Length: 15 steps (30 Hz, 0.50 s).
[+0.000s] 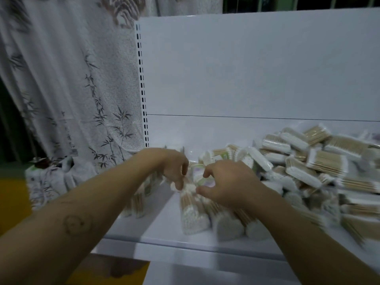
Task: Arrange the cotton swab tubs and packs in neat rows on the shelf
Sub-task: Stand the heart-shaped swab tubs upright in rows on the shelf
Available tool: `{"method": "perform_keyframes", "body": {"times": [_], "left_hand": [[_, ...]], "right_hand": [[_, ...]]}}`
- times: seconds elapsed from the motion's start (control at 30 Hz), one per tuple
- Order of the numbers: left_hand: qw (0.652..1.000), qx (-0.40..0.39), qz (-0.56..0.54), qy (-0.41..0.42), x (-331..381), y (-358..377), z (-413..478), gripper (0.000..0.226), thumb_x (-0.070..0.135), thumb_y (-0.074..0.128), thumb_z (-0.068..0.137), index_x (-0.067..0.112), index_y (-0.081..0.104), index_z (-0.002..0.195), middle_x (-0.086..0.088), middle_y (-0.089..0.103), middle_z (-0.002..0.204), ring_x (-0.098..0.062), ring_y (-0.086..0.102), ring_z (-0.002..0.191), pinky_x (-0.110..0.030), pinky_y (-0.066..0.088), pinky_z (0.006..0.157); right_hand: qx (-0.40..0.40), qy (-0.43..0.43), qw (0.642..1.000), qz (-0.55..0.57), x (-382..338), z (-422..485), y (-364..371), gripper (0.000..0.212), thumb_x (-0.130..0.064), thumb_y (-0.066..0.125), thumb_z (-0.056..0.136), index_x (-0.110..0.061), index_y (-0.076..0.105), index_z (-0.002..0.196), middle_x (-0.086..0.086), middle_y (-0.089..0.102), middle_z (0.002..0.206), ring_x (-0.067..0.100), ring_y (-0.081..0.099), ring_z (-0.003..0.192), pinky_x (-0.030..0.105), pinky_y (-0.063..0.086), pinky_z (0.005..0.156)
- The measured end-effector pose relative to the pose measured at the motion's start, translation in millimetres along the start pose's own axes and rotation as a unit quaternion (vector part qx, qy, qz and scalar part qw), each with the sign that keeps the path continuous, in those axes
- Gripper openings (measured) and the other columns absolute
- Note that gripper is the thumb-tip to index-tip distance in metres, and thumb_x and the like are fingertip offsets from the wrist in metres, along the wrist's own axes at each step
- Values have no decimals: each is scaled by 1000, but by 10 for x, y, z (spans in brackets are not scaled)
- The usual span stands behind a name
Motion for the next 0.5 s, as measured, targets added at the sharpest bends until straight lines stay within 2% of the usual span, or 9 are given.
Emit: {"method": "perform_keyframes", "body": {"times": [0.1, 0.17, 0.2, 0.23, 0.27, 0.3, 0.33, 0.4, 0.5], "left_hand": [[996, 80, -38, -6, -96, -435, -170, 47, 45, 77, 75, 28, 61, 115, 3, 60, 113, -17, 55, 94, -29, 46, 84], [981, 170, -86, 18, -23, -727, -265, 44, 47, 76, 75, 28, 61, 112, 5, 61, 107, -16, 56, 92, -29, 45, 83], [967, 217, -129, 39, 62, -846, -291, 43, 46, 76, 74, 29, 61, 110, 6, 61, 105, -15, 58, 92, -29, 47, 83], [949, 258, -169, 62, 173, -935, -308, 42, 47, 76, 73, 30, 60, 107, 6, 62, 104, -14, 59, 92, -31, 48, 83], [933, 292, -192, 82, 291, -999, -309, 42, 48, 76, 72, 31, 58, 106, 6, 62, 106, -14, 59, 95, -32, 49, 83], [920, 323, -201, 97, 402, -1037, -293, 45, 51, 75, 73, 30, 58, 108, 5, 62, 109, -14, 59, 98, -34, 49, 85], [907, 350, -208, 106, 486, -1057, -263, 50, 54, 74, 73, 29, 57, 113, 4, 62, 114, -15, 58, 103, -36, 49, 88], [895, 371, -223, 111, 582, -1056, -180, 62, 59, 71, 76, 30, 53, 127, 3, 58, 127, -15, 55, 114, -38, 46, 95], [915, 336, -202, 98, 616, -966, -25, 72, 55, 67, 83, 28, 39, 143, 2, 42, 147, -17, 43, 131, -39, 39, 106]], "right_hand": [[43, 23, 995, 86, 179, 51, -107, 52, -60, 56, 87, -27, 57, 127, -5, 62, 120, 17, 58, 112, 29, 45, 90], [74, 67, 967, 234, 326, 110, -197, 63, -65, 57, 84, -28, 49, 134, -5, 61, 120, 16, 61, 106, 32, 49, 91], [89, 99, 928, 348, 417, 142, -240, 69, -67, 57, 82, -28, 44, 138, -3, 60, 120, 17, 64, 101, 35, 52, 89], [102, 132, 873, 459, 531, 186, -267, 70, -65, 58, 84, -26, 41, 140, 0, 61, 119, 17, 69, 93, 38, 57, 82], [113, 155, 819, 541, 634, 226, -302, 65, -58, 59, 87, -23, 42, 140, 5, 62, 116, 17, 71, 80, 38, 60, 72], [128, 164, 785, 584, 736, 262, -359, 55, -45, 62, 91, -20, 45, 137, 8, 63, 114, 16, 71, 69, 35, 60, 62], [151, 168, 777, 588, 854, 299, -427, 45, -30, 63, 91, -18, 49, 132, 11, 62, 114, 16, 70, 61, 34, 59, 56], [192, 172, 799, 543, 1080, 367, -550, 37, -11, 61, 88, -16, 56, 124, 11, 62, 111, 21, 70, 55, 36, 59, 54], [224, 191, 841, 453, 1382, 494, -650, 37, -9, 59, 85, -13, 59, 122, 7, 63, 104, 29, 71, 64, 42, 61, 64]]}}
Point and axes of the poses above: each hand's wrist, its own z-axis towards the middle knuckle, its own y-axis out of the palm, x = y × z, the point moved 7 cm from there along z, towards the middle knuckle
